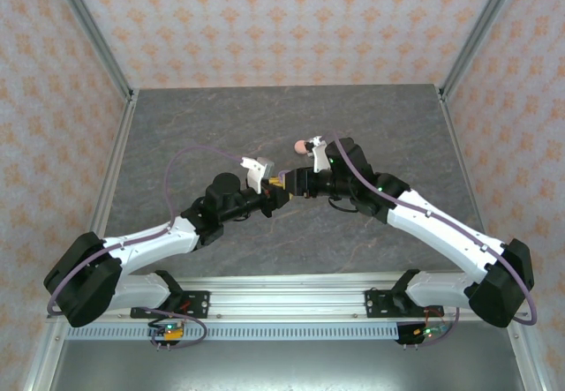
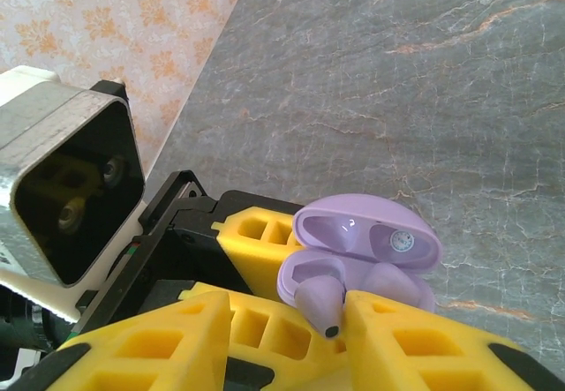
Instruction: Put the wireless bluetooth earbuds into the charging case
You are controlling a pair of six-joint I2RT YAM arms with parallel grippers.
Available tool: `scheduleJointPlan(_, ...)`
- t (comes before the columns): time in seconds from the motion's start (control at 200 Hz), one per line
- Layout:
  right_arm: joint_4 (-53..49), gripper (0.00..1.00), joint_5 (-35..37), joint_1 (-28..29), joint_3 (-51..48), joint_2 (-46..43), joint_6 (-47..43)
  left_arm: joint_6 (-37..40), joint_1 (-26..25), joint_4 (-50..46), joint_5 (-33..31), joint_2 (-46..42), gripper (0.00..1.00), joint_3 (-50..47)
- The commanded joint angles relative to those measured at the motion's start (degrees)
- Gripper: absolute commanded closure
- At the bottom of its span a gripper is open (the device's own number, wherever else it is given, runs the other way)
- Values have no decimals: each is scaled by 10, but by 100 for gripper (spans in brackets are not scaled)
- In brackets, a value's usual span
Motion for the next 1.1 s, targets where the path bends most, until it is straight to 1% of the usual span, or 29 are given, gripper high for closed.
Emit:
scheduleJointPlan(0.0,5,60,-15,4,22,-4,-3,18,-4,0,-11,-8,96,16)
scheduleJointPlan(0.435,6,60,-31,7,29,16,0,26,-10,1,6,-4,96,22)
scheduleJointPlan(0.661,4,60,-29,8,32,17,1,28,-13,-6,1,-2,96,26)
scheduleJointPlan(0.761,0,60,1,8,29,6,3,31,-12,-15,-13,-5,96,25)
scheduleJointPlan(0.886,-16,60,86,8,21,-9,8,39,-13,-33,-25,-14,96,23)
scheduleJointPlan(0.906,-20,60,100,8,21,-26,7,40,-13,-37,-25,-15,96,23)
scheduleJointPlan(0.951,-33,60,126,7,21,-33,7,45,-13,-47,-25,-18,96,24)
scheduleJointPlan(1.096,-59,60,159,3,26,-45,1,61,-13,-65,-17,-34,96,19)
